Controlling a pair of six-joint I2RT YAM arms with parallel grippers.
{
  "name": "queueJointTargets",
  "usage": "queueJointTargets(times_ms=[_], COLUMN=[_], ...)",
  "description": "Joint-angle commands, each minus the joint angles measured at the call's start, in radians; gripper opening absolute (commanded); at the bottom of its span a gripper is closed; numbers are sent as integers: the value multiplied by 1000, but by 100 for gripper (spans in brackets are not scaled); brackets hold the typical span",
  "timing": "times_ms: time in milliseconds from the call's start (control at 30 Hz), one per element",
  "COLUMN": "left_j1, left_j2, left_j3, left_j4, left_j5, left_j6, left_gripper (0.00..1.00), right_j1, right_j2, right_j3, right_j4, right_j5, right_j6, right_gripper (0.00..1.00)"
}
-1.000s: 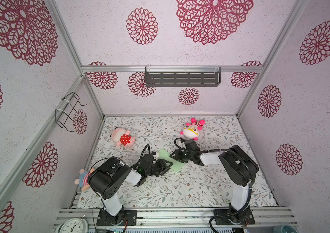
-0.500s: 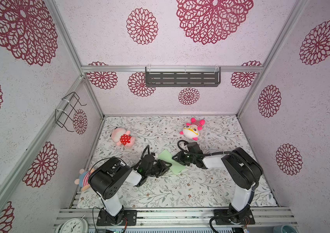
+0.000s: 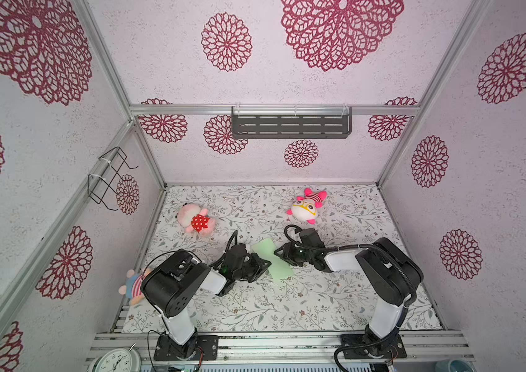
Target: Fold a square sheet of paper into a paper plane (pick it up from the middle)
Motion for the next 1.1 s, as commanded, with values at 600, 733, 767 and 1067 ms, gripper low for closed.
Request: queueJointTargets(times_ms=[600, 733, 767, 1067], left_j1=[109, 110, 110, 110], left_j2=[-124, -115, -114, -110], left_j3=[246, 275, 281, 303], left_j4=[-609, -625, -632, -680], left_j5=[16, 29, 30, 25], left_j6=[145, 116, 112, 101], left_gripper=[0, 0, 0, 0], right_j1=[33, 103, 117, 234], right_j2=[-398, -387, -375, -263], right_j3=[-250, -299, -300, -275], right_j4=[189, 281, 285, 306], right_j5=[194, 170, 160, 160], right_j6=[-928, -1067, -1093, -1318], right_gripper=[75, 75, 74, 68])
